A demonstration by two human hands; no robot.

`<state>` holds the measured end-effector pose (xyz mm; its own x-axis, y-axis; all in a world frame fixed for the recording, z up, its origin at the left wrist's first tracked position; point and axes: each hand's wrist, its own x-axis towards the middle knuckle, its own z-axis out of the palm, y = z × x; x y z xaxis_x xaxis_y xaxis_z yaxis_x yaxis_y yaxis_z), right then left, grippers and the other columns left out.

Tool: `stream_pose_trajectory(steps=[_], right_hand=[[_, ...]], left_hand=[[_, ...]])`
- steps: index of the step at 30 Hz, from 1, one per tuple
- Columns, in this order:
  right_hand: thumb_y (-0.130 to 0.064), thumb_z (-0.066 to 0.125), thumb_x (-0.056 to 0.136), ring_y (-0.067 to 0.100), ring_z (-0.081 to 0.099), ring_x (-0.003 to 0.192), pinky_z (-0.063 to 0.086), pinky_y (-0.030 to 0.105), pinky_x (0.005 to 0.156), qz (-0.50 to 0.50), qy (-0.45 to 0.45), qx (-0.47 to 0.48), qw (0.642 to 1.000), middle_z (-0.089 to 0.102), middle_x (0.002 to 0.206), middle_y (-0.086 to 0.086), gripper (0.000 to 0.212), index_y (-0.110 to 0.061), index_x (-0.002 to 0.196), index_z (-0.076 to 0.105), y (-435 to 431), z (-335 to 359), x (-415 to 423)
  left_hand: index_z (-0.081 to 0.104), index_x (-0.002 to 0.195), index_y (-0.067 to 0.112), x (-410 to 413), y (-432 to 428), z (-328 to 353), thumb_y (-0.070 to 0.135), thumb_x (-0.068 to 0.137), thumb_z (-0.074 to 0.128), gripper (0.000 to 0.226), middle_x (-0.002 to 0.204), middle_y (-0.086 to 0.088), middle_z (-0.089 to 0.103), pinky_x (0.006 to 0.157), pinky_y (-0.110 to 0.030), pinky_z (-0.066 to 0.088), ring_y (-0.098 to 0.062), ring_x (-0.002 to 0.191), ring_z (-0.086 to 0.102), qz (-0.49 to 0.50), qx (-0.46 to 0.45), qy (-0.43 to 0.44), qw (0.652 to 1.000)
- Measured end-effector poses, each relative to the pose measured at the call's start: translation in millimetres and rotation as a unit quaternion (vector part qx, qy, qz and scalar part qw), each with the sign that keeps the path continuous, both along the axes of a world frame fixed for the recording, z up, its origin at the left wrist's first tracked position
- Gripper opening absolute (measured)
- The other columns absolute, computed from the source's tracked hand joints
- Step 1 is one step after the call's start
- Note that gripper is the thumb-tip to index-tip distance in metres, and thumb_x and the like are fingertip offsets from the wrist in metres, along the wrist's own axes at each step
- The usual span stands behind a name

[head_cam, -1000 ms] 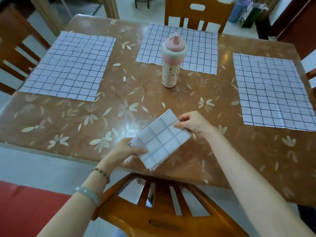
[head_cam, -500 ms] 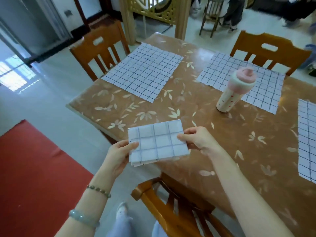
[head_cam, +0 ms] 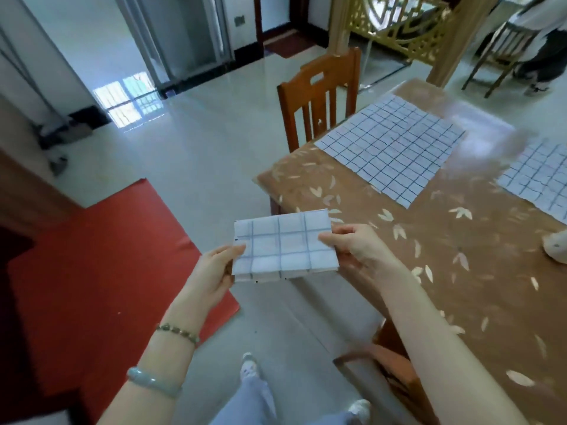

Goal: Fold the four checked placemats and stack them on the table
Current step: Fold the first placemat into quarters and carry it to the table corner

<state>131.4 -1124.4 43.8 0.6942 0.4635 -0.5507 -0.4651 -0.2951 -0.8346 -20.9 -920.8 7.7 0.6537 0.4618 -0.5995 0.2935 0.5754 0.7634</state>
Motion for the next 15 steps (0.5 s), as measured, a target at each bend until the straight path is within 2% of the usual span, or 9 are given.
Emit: stream_pose_trajectory(steps=[2, 4, 6, 9, 13, 15], right_hand=[[-0.002, 0.069, 0.082, 0.019, 0.07, 0.062, 0.055, 0.026, 0.055, 0.006, -0.004, -0.005, 1.0, 0.071, 0.072, 0.012, 0.021, 0.01, 0.098, 0.065, 38.7, -4.1, -8.5], [-0.003, 0.07, 0.082, 0.018, 0.069, 0.061, 0.054, 0.024, 0.051, 0.011, -0.014, -0.007, 1.0, 0.071, 0.076, 0.014, 0.023, 0.01, 0.1, 0.064, 72.9, -4.8, -17.1], [-0.005, 0.071, 0.081, 0.025, 0.069, 0.072, 0.059, 0.031, 0.061, 0.021, -0.021, -0.01, 1.0, 0.071, 0.088, 0.022, 0.024, 0.01, 0.099, 0.064, 103.5, -3.2, -25.9], [-0.006, 0.073, 0.079, 0.031, 0.065, 0.078, 0.056, 0.05, 0.082, 0.041, -0.036, -0.014, 0.998, 0.07, 0.093, 0.027, 0.019, 0.007, 0.091, 0.066, 144.4, -0.2, -33.4], [-0.007, 0.076, 0.076, 0.033, 0.062, 0.072, 0.05, 0.061, 0.079, 0.049, -0.055, -0.022, 0.997, 0.067, 0.085, 0.028, 0.03, 0.015, 0.092, 0.064, 190.3, -1.0, -28.9], [-0.008, 0.077, 0.076, 0.032, 0.064, 0.071, 0.055, 0.053, 0.074, 0.065, -0.062, -0.025, 0.996, 0.068, 0.086, 0.029, 0.029, 0.014, 0.091, 0.065, 211.4, -4.2, -20.4]], left_hand=[[0.064, 0.096, -0.005, -14.6, 33.5, 2.8, 0.002, 0.09, 0.057, 0.012, 0.071, -0.012, 0.071, 0.047, -0.02, 0.052, -0.016, 0.054, 0.066, -0.002, 0.01, 0.009, 1.0], [0.066, 0.094, -0.006, -26.2, 63.6, 8.9, 0.0, 0.089, 0.058, 0.011, 0.068, -0.01, 0.071, 0.045, -0.02, 0.05, -0.015, 0.051, 0.065, 0.005, 0.024, 0.005, 1.0], [0.067, 0.096, -0.008, -37.2, 93.9, 14.7, 0.0, 0.089, 0.06, 0.013, 0.074, -0.014, 0.072, 0.048, -0.022, 0.052, -0.016, 0.054, 0.066, 0.016, 0.049, 0.004, 0.999], [0.069, 0.096, -0.005, -48.2, 134.3, 16.7, 0.004, 0.086, 0.065, 0.014, 0.088, -0.02, 0.072, 0.063, -0.031, 0.058, -0.024, 0.07, 0.069, 0.034, 0.074, 0.006, 0.997], [0.071, 0.089, 0.0, -50.8, 171.5, 10.7, 0.005, 0.084, 0.068, 0.008, 0.083, -0.015, 0.072, 0.074, -0.038, 0.053, -0.025, 0.073, 0.066, 0.061, 0.093, 0.015, 0.994], [0.071, 0.09, 0.0, -47.4, 187.6, 9.9, 0.005, 0.085, 0.068, 0.008, 0.084, -0.015, 0.073, 0.08, -0.041, 0.053, -0.024, 0.075, 0.067, 0.073, 0.093, 0.019, 0.993]])
